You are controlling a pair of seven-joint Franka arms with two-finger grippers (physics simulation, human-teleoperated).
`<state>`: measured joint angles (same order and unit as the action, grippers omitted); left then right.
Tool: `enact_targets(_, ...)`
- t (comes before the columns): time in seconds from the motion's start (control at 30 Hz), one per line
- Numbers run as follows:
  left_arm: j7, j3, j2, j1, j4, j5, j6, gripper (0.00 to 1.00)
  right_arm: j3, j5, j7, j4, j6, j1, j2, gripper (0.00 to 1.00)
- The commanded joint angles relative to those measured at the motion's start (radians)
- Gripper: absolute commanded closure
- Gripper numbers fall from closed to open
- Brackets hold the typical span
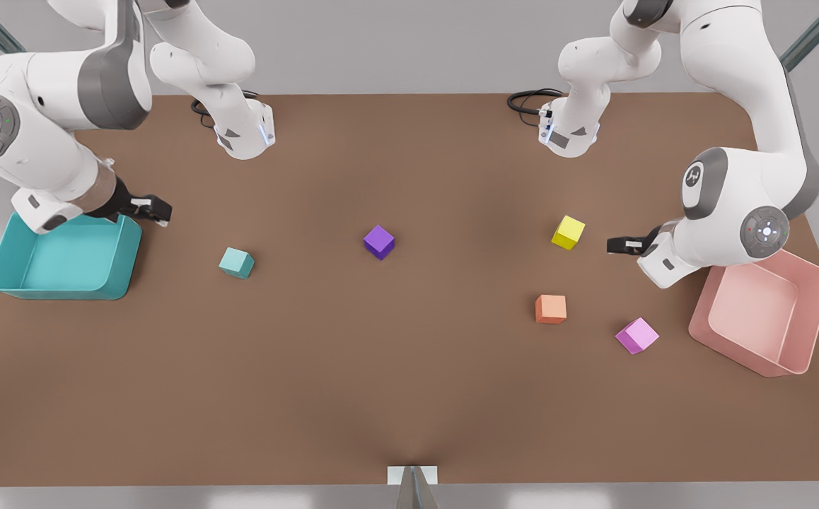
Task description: Stack the two blue cubes on top of each other
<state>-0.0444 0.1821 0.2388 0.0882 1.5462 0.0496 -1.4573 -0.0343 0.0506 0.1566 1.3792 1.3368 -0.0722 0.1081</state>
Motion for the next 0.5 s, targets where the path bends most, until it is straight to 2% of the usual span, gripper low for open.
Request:
enact_targets(0.0, -0.014, 0.000, -0.001, -0.001, -0.001, 0.000, -0.006, 0.00, -0.001, 0.000, -0.037, 0.000, 0.021, 0.003, 0.001, 0.00)
enact_targets(0.07, -0.014, 0.000, -0.001, -0.001, -0.001, 0.000, -0.006, 0.00, -0.004, 0.002, -0.049, 0.003, 0.009, 0.002, 0.031, 0.00)
enact_targets(0.13, -0.014, 0.000, -0.001, -0.002, 0.000, 0.000, -0.006, 0.00, -0.009, 0.029, 0.061, 0.092, 0.021, -0.063, 0.058, 0.00)
enact_targets(0.23, -0.014, 0.000, -0.003, -0.002, -0.002, 0.000, -0.006, 0.00, -0.009, 0.026, 0.227, 0.310, 0.214, -0.090, 0.045, 0.00)
enact_targets(0.47, -0.015, 0.002, -0.003, -0.002, -0.002, 0.000, -0.005, 0.00, 0.002, -0.069, 0.273, 0.584, 0.541, -0.021, 0.050, 0.00)
